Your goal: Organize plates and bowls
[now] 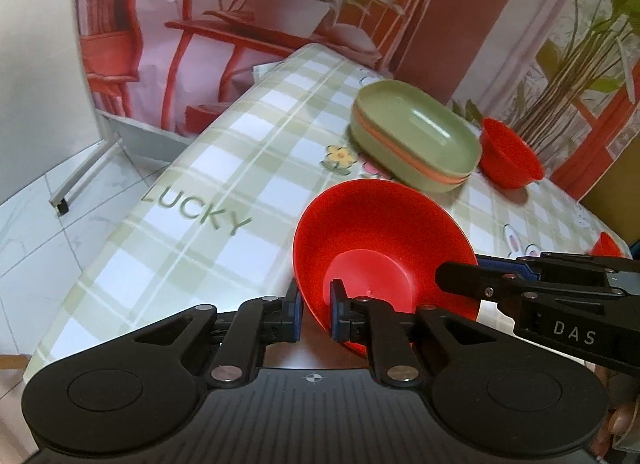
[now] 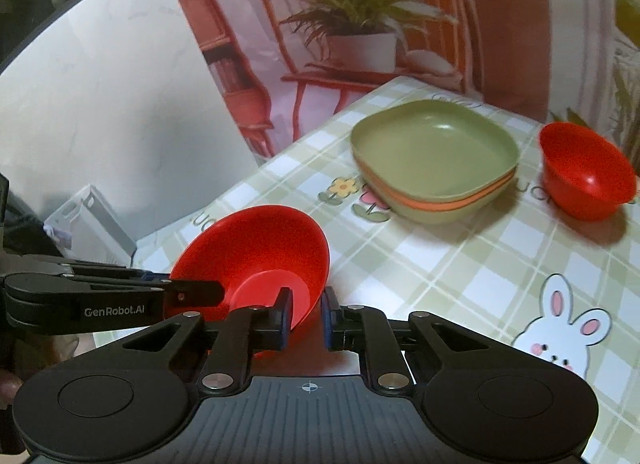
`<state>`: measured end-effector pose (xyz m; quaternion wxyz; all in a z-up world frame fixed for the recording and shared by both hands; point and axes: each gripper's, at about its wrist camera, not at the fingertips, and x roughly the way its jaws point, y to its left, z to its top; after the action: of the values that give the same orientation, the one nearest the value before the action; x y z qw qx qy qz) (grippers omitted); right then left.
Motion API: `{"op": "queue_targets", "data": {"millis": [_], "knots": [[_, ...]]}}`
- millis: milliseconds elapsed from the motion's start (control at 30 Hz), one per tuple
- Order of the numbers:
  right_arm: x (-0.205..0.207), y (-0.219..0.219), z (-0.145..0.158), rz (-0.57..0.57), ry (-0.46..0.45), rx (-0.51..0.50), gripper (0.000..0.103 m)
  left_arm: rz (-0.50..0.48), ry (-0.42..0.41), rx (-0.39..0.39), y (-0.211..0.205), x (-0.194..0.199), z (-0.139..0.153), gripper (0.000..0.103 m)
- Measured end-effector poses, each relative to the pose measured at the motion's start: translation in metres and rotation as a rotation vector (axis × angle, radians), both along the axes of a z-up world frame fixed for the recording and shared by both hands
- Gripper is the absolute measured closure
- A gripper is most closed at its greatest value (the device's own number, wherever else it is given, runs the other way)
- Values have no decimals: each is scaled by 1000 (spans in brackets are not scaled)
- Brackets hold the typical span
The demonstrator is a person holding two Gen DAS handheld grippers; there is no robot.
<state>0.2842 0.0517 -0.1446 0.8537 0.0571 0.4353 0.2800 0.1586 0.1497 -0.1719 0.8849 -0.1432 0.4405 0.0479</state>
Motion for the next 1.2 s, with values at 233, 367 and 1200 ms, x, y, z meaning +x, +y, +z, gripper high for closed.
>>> {"op": "queue_targets", "data": {"millis": [233, 367, 1200], "knots": [[0, -37, 11, -93, -36, 39, 89, -62, -13, 24, -30, 16, 15, 87], [0, -67, 13, -163, -48, 72, 89, -115, -24, 60, -55, 30, 26, 87], [-30, -309, 24, -644, -144, 56, 89, -564, -93, 25, -276, 140, 46, 86]]}}
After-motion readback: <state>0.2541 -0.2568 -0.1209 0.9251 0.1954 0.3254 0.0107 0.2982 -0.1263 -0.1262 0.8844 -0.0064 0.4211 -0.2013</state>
